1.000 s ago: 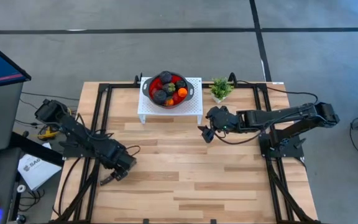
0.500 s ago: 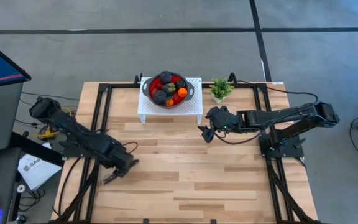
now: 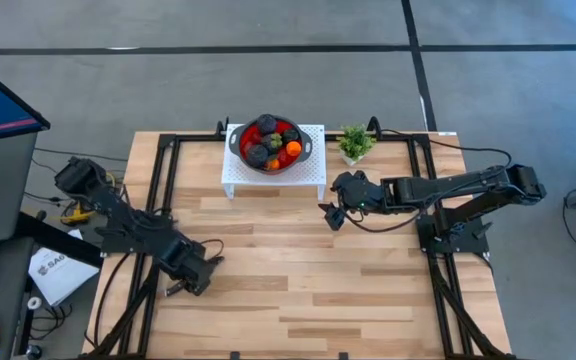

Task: Pick & Place Fruit
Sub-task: Put the black knife on the shelf

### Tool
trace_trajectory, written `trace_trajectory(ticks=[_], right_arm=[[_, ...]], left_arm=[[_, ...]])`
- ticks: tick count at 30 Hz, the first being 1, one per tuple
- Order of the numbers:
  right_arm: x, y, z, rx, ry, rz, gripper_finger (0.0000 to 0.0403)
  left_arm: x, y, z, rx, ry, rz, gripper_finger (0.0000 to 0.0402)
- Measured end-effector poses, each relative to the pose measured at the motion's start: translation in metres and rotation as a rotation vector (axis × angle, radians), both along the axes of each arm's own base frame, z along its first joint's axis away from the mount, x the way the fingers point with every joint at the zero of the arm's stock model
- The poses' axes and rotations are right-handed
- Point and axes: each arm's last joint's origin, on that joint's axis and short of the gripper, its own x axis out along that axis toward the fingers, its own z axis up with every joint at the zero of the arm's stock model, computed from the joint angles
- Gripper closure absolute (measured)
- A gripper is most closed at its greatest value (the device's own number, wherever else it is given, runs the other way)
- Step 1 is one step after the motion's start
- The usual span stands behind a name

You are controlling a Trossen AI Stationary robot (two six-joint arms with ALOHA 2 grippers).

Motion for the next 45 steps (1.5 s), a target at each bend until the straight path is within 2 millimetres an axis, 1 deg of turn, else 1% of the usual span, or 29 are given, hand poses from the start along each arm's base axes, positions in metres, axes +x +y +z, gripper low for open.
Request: trace_trajectory(ticks=[4, 8, 12, 17, 18, 20, 22, 27, 29, 32, 35, 37, 39, 40, 42, 43, 45], right_arm=[[0.0, 0.0, 0.0, -0.01, 0.004, 0.005, 0.0094], [0.0, 0.0, 0.0, -0.017, 0.008, 0.011, 0.0094], [0.0, 0.0, 0.0, -0.017, 0.007, 0.011, 0.0094], [-0.002, 0.0, 0.004, -0.013, -0.01, 0.009, 0.0094], [-0.003, 0.0, 0.007, -0.007, -0.023, 0.004, 0.0094], [-0.006, 0.0, 0.015, 0.003, -0.055, 0.003, 0.0094], [-0.008, 0.0, 0.025, 0.017, -0.094, 0.016, 0.0094], [-0.016, 0.001, 0.043, 0.04, -0.166, 0.042, 0.0094], [-0.019, 0.002, 0.05, 0.063, -0.197, 0.069, 0.0094], [-0.018, 0.004, 0.058, 0.118, -0.27, 0.13, 0.0094], [-0.013, 0.008, 0.068, 0.199, -0.391, 0.198, 0.0094], [-0.008, 0.012, 0.076, 0.231, -0.488, 0.229, 0.0094], [0.001, 0.017, 0.082, 0.242, -0.595, 0.254, 0.0094], [0.002, 0.02, 0.083, 0.244, -0.618, 0.265, 0.0094], [0.013, 0.026, 0.089, 0.245, -0.702, 0.284, 0.0094], [0.019, 0.028, 0.091, 0.248, -0.718, 0.285, 0.0094], [0.03, 0.033, 0.091, 0.251, -0.679, 0.282, 0.0094]], left_arm=[[0.006, -0.007, -0.014, 0.027, 0.013, -0.01, 0.0139], [0.009, -0.008, -0.023, 0.057, 0.049, -0.01, 0.0164], [0.01, -0.008, -0.025, 0.075, 0.045, -0.008, 0.0217], [0.011, -0.004, -0.02, 0.094, -0.001, 0.006, 0.0312], [0.011, -0.003, -0.018, 0.089, -0.02, 0.013, 0.0322], [0.012, 0.001, -0.011, 0.104, -0.081, 0.031, 0.0322], [0.013, 0.007, -0.002, 0.133, -0.18, 0.056, 0.0322], [0.008, 0.02, 0.036, 0.073, -0.416, 0.095, 0.0322], [0.006, 0.026, 0.052, 0.048, -0.564, 0.097, 0.032], [0.007, 0.034, 0.077, 0.004, -0.808, 0.072, 0.0305], [0.011, 0.045, 0.101, 0.009, -1.053, 0.1, 0.0304], [0.017, 0.054, 0.114, 0.062, -1.208, 0.125, 0.0307], [0.024, 0.063, 0.128, 0.116, -1.364, 0.137, 0.0309], [0.027, 0.068, 0.134, 0.15, -1.433, 0.141, 0.0309], [0.034, 0.079, 0.145, 0.229, -1.565, 0.156, 0.0309], [0.036, 0.084, 0.15, 0.269, -1.622, 0.163, 0.0309], [0.04, 0.094, 0.161, 0.334, -1.74, 0.176, 0.0309]])
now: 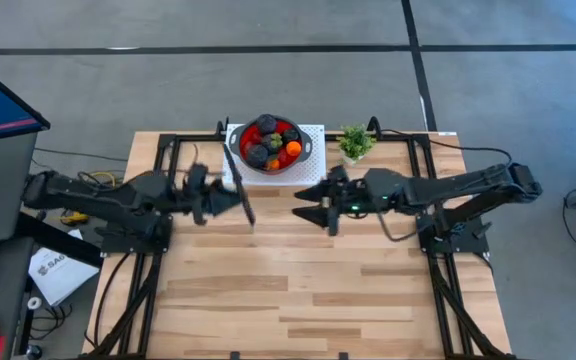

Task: Pick & Place Fruit
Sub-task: Put the black knife on the shelf

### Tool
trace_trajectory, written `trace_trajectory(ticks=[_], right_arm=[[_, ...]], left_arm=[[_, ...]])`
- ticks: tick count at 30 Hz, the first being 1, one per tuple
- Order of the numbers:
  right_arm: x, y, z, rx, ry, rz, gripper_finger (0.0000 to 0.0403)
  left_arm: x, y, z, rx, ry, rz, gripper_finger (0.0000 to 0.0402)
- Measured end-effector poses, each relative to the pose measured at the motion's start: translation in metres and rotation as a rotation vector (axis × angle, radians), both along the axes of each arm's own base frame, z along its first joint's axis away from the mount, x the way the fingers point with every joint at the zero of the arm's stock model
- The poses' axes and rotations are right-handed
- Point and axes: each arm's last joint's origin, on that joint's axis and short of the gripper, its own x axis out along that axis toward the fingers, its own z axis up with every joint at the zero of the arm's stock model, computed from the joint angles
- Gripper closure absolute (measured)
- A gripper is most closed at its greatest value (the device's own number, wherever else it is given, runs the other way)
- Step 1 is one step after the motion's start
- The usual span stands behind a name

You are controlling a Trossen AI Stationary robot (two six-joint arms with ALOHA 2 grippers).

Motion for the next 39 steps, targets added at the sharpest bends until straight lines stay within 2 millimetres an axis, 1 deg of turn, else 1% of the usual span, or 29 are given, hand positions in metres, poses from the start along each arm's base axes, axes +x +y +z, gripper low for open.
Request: trace_trajectory(ticks=[1, 4, 7, 10, 14, 19, 24, 28, 32, 37, 38, 39], right_arm=[[0.01, 0.003, 0.005, 0.001, -0.01, 0.005, 0.0094], [0.035, 0.008, 0.017, -0.021, 0.0, 0.009, 0.0094], [0.065, 0.014, 0.027, -0.049, 0.039, 0.012, 0.0094], [0.087, 0.014, 0.035, -0.06, 0.103, -0.016, 0.0094], [0.11, 0.015, 0.043, -0.074, 0.156, -0.033, 0.0094], [0.131, 0.019, 0.051, -0.094, 0.124, -0.029, 0.0097], [0.143, 0.024, 0.049, -0.121, 0.128, -0.037, 0.012], [0.14, 0.028, 0.051, -0.138, 0.158, -0.076, 0.0155], [0.137, 0.033, 0.049, -0.156, 0.192, -0.119, 0.0211], [0.136, 0.029, 0.049, -0.159, 0.206, -0.127, 0.0303], [0.135, 0.03, 0.049, -0.16, 0.216, -0.127, 0.0318], [0.135, 0.03, 0.048, -0.161, 0.22, -0.127, 0.0322]], left_arm=[[0.001, 0.005, 0.006, 0.022, -0.058, 0.014, 0.0309], [0.003, 0.018, 0.015, 0.084, -0.172, 0.034, 0.0309], [0.003, 0.028, 0.019, 0.107, -0.221, 0.028, 0.0309], [0.0, 0.032, 0.022, 0.131, -0.258, -0.01, 0.0309], [-0.003, 0.032, 0.027, 0.146, -0.295, -0.058, 0.0309], [-0.006, 0.03, 0.028, 0.159, -0.309, -0.107, 0.0309], [-0.007, 0.03, 0.029, 0.161, -0.318, -0.114, 0.0309], [-0.008, 0.03, 0.03, 0.162, -0.321, -0.114, 0.0309], [-0.007, 0.03, 0.03, 0.163, -0.32, -0.113, 0.0303], [-0.007, 0.03, 0.029, 0.18, -0.313, -0.084, 0.0276], [-0.007, 0.03, 0.029, 0.197, -0.313, -0.076, 0.0271], [-0.007, 0.031, 0.029, 0.214, -0.315, -0.065, 0.0266]])
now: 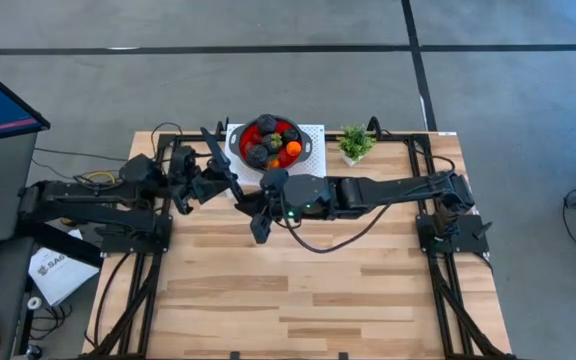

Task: Pick & Place Fruit
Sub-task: Put the black knife on the shelf

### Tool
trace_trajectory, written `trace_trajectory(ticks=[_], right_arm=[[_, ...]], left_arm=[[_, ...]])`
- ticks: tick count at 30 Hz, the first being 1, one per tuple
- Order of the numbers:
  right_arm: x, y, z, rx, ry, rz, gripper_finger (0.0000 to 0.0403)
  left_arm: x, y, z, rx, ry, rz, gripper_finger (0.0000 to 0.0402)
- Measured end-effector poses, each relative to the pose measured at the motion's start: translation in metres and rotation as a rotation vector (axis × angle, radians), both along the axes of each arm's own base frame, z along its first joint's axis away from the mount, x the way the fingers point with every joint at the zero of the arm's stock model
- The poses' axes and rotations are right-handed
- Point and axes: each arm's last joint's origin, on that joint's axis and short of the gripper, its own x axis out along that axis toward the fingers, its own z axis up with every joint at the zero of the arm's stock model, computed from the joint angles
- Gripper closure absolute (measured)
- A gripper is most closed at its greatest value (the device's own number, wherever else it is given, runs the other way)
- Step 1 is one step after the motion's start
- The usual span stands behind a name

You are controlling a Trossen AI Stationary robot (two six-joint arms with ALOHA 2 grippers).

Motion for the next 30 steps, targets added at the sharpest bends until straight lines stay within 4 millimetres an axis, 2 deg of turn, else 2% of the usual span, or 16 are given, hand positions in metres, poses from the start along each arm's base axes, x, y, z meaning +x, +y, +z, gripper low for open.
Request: trace_trajectory(ticks=[5, 9, 14, 19, 22, 26, 27, 30], right_arm=[[0.0, 0.0, 0.0, -0.01, 0.001, -0.031, 0.0321], [-0.011, -0.003, 0.014, -0.022, -0.034, -0.093, 0.0321], [-0.038, -0.016, 0.041, -0.047, -0.056, -0.21, 0.0316], [-0.083, -0.045, 0.052, 0.05, 0.09, -0.359, 0.0314], [-0.113, -0.065, 0.042, 0.125, 0.296, -0.479, 0.0313], [-0.144, -0.084, 0.016, 0.2, 0.673, -0.598, 0.0312], [-0.148, -0.088, 0.01, 0.211, 0.747, -0.611, 0.0312], [-0.143, -0.098, -0.015, 0.233, 0.875, -0.578, 0.0312]], left_arm=[[0.0, 0.0, 0.0, 0.061, -0.009, 0.03, 0.0238], [0.0, 0.0, 0.0, 0.103, -0.002, 0.037, 0.0201], [0.003, 0.0, -0.007, 0.12, 0.067, 0.042, 0.0162], [0.006, 0.0, -0.011, 0.118, 0.103, 0.042, 0.0149], [0.008, 0.001, -0.012, 0.117, 0.111, 0.042, 0.0151], [0.009, 0.001, -0.013, 0.117, 0.112, 0.042, 0.0158], [0.009, 0.001, -0.013, 0.116, 0.119, 0.042, 0.0159], [0.009, 0.001, -0.013, 0.116, 0.116, 0.043, 0.0163]])
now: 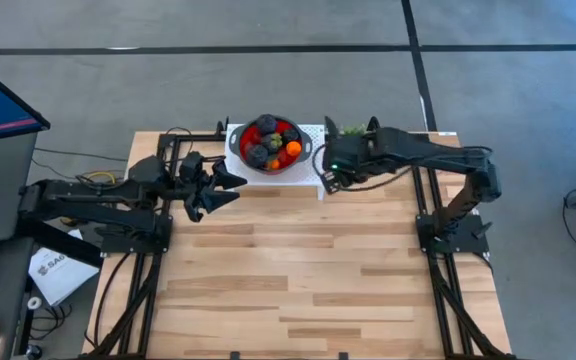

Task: Pick & Place Fruit
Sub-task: Put the black knife on the shelf

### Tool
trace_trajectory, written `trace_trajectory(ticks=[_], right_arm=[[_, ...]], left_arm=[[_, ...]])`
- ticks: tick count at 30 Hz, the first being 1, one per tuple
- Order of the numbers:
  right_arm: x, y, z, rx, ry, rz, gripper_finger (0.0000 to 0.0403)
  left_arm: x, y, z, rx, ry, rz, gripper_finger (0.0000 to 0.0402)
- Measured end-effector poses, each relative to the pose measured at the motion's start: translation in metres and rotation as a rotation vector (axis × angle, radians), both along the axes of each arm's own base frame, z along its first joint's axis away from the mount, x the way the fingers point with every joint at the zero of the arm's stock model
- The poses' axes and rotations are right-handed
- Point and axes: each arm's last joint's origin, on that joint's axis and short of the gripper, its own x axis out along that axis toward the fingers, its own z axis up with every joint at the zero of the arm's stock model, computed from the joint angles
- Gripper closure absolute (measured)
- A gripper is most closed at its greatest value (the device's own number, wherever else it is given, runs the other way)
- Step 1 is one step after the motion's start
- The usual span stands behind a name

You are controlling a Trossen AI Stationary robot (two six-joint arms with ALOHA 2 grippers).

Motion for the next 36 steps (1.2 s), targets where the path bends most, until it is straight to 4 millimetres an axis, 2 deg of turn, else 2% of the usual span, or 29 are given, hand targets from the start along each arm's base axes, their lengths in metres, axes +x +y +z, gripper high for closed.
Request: trace_trajectory(ticks=[2, 5, 8, 13, 21, 27, 36], right_arm=[[0.005, -0.009, -0.018, 0.068, 0.051, 0.024, 0.0312], [0.016, -0.021, -0.041, 0.172, 0.04, 0.054, 0.0311], [0.029, -0.03, -0.06, 0.184, 0.029, 0.052, 0.0311], [0.044, -0.04, -0.067, 0.227, -0.056, 0.056, 0.0311], [0.059, -0.048, -0.086, 0.258, -0.066, 0.009, 0.031], [0.063, -0.054, -0.093, 0.262, -0.058, -0.016, 0.03], [0.063, -0.059, -0.092, 0.246, -0.083, -0.024, 0.0292]], left_arm=[[0.0, 0.0, 0.0, 0.0, 0.001, 0.0, 0.0164], [0.0, 0.0, 0.0, 0.0, 0.001, 0.0, 0.0164], [0.0, 0.0, 0.0, -0.001, 0.001, 0.0, 0.0165], [0.0, 0.0, 0.0, -0.008, 0.002, -0.002, 0.0165], [0.0, 0.0, 0.0, -0.01, 0.002, -0.003, 0.0165], [0.0, 0.0, 0.0, -0.011, 0.001, -0.003, 0.0165], [0.0, 0.0, 0.0, -0.011, 0.002, -0.003, 0.0165]])
